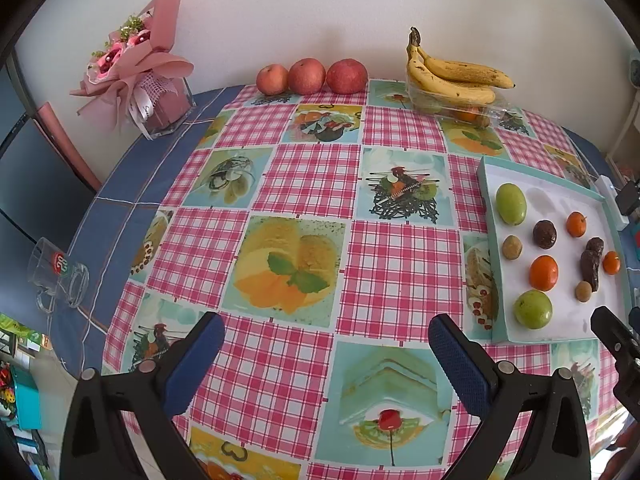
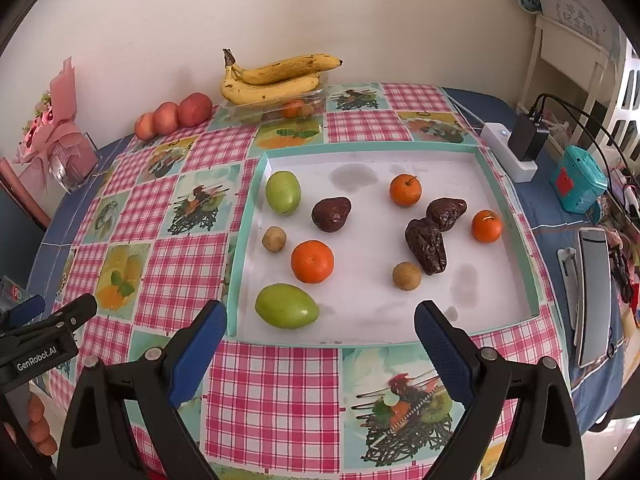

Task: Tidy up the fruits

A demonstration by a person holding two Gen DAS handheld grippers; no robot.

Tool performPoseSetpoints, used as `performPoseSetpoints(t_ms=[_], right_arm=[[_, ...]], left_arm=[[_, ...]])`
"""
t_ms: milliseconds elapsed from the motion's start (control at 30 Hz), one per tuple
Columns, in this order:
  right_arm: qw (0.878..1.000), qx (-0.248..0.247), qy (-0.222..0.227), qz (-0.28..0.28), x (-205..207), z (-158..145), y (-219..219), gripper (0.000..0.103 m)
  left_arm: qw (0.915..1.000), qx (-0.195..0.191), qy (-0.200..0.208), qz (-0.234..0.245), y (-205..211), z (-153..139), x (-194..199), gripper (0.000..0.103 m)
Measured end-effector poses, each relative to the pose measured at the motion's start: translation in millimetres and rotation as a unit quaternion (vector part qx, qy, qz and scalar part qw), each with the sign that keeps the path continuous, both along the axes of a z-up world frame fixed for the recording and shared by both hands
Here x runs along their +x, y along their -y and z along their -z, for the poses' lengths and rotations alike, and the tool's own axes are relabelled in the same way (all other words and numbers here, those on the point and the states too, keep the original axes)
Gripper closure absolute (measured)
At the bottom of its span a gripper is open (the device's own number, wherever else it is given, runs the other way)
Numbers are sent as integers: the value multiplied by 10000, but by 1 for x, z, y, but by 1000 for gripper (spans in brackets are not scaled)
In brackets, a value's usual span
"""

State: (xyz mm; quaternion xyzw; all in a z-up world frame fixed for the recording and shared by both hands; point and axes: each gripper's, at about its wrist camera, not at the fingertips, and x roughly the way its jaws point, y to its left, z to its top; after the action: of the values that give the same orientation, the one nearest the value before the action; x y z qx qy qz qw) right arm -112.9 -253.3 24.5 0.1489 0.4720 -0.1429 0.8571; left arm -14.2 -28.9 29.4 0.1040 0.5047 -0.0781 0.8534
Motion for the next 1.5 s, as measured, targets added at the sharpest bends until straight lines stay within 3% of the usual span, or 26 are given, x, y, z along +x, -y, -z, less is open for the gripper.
performPoseSetpoints(t_ms=[1500], right_arm=[[9998,-19,-109,-147,4,5,-3,8]], left_arm=[[9999,-23,20,120,4,-4,-2,0]])
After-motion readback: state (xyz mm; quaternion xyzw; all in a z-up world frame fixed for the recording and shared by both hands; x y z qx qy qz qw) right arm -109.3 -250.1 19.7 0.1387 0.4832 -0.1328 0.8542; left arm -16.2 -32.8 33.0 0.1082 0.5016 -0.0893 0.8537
